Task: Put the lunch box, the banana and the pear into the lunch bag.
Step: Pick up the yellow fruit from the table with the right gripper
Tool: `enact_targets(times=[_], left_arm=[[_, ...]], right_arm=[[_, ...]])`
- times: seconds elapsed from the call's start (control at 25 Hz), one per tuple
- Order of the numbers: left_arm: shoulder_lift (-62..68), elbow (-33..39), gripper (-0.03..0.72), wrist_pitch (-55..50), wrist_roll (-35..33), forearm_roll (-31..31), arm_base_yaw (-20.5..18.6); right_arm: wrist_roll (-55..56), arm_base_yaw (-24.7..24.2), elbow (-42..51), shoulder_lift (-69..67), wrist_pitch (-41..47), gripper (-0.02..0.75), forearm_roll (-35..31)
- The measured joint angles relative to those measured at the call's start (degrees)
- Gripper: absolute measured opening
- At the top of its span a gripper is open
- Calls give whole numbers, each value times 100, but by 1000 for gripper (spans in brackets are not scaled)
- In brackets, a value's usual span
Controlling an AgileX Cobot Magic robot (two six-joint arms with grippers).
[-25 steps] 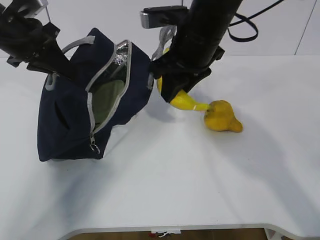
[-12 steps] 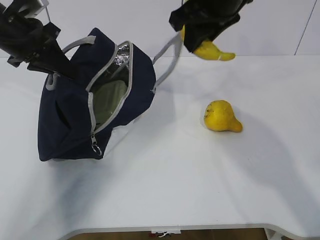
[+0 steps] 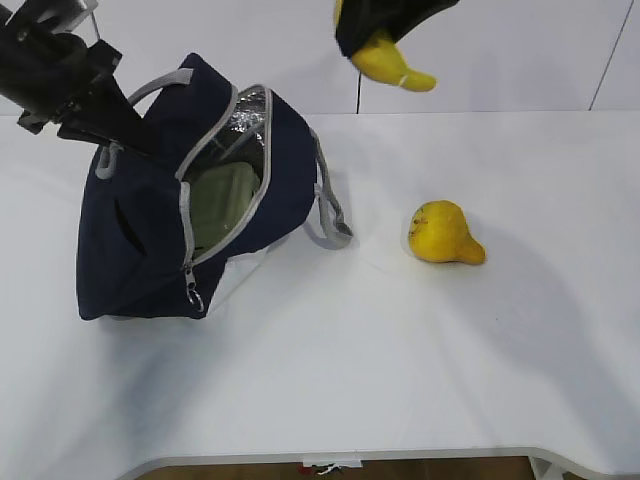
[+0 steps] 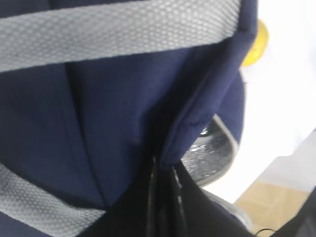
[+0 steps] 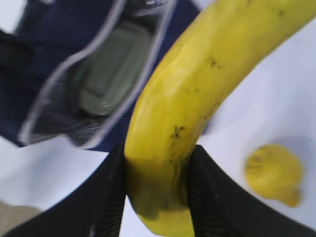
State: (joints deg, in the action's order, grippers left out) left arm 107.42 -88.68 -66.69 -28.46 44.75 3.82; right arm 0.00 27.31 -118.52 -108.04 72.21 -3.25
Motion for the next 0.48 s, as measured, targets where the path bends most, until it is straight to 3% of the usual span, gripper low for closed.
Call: enact_targets(times=[0.28,0.48], left_arm=[[0,0,1,-151,0,704,0],[0,0,1,-200,0,946,0]], right_arm=[[-353,0,0,-690,0,295,-1783],[-887,0,0,-1213,-499,295,-2526]])
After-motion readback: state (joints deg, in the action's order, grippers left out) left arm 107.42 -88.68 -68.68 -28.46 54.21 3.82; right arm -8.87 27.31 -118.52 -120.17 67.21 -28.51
